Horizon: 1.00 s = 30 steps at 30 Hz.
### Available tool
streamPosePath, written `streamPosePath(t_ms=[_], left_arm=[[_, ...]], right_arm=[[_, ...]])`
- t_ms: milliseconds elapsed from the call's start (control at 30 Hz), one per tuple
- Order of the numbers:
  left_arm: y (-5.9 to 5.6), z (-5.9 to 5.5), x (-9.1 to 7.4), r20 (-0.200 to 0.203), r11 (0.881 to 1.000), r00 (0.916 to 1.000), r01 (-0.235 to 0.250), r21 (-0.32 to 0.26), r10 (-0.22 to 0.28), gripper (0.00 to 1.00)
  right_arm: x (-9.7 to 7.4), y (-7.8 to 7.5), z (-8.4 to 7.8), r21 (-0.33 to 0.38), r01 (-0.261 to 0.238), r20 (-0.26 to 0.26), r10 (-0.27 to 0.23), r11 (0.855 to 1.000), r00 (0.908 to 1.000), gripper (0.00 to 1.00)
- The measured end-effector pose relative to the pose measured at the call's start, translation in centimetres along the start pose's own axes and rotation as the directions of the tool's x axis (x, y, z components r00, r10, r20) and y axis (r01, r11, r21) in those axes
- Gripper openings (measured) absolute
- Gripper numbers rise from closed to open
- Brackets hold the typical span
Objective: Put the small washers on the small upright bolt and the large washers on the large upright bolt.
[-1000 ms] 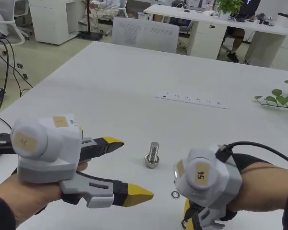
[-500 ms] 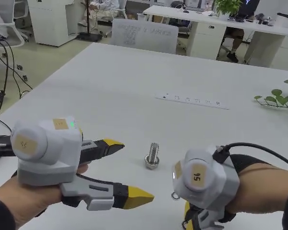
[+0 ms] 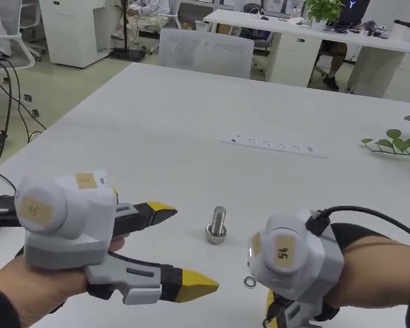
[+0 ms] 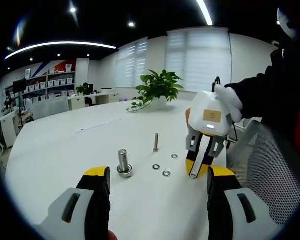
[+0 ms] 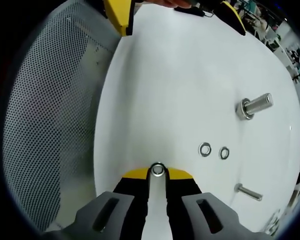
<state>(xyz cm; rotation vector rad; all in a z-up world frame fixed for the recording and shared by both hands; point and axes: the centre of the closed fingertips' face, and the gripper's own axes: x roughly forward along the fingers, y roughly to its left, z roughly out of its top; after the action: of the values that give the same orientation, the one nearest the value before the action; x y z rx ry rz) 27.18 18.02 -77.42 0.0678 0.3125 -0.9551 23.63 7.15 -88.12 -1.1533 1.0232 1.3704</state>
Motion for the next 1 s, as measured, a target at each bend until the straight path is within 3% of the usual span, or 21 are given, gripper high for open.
streamPosePath(t_ms=[367,1000], left_arm=[[-0.2,0.0,0.1,-0.003,1.000,1.0000,0.006,0.001,-0.006,0.79],[-0.1,0.0,-0.1,0.000,1.000,1.0000,0.004,0.002,-0.004,0.79]], right_arm=[[-1.2,-0.3,-0.2,0.047,0.003,0.026,-0.004,0.999,0.9997,0.12],[-6.3,-3.2,-1.0,0.134,0.070,0.083,-0.081,0.988,0.9932,0.12]])
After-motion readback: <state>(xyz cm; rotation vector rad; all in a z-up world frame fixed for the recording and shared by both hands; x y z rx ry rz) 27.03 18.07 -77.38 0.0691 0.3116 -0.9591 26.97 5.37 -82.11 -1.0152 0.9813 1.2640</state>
